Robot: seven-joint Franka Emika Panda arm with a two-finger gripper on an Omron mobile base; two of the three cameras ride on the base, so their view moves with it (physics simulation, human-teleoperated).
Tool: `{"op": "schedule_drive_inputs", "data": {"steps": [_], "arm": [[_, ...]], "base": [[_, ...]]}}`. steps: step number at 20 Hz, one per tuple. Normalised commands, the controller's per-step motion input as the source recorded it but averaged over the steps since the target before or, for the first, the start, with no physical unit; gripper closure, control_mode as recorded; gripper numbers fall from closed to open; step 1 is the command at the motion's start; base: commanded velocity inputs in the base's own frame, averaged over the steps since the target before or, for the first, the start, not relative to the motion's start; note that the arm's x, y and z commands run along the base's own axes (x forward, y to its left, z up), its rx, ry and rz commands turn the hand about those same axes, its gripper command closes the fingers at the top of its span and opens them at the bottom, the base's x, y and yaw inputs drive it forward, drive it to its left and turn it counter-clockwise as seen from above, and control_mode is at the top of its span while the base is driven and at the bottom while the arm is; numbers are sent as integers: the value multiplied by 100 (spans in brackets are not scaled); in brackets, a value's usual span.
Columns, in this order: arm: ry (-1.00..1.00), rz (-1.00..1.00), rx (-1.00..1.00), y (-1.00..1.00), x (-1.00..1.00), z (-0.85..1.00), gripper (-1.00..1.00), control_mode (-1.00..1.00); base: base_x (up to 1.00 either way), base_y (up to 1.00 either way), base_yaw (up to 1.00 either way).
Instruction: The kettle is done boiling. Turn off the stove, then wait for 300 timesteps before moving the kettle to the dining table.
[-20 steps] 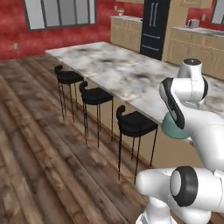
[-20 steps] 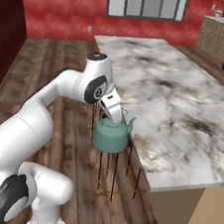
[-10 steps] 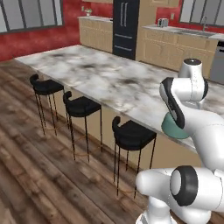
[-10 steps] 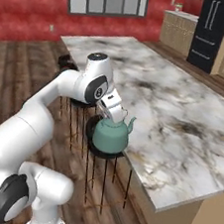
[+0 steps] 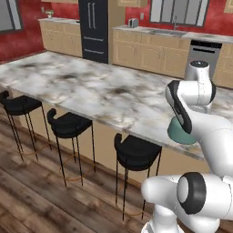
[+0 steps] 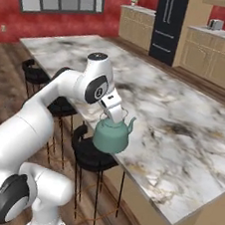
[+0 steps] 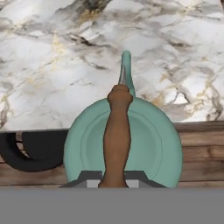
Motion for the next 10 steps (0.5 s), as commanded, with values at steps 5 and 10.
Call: {"op": "schedule_drive_inputs", "data": {"steps": [5,10], "arm": [[0,0,0,0,0,0,100,100],[0,0,0,0,0,0,100,100]], "base": [[43,41,-36],[37,28,-28]]}}
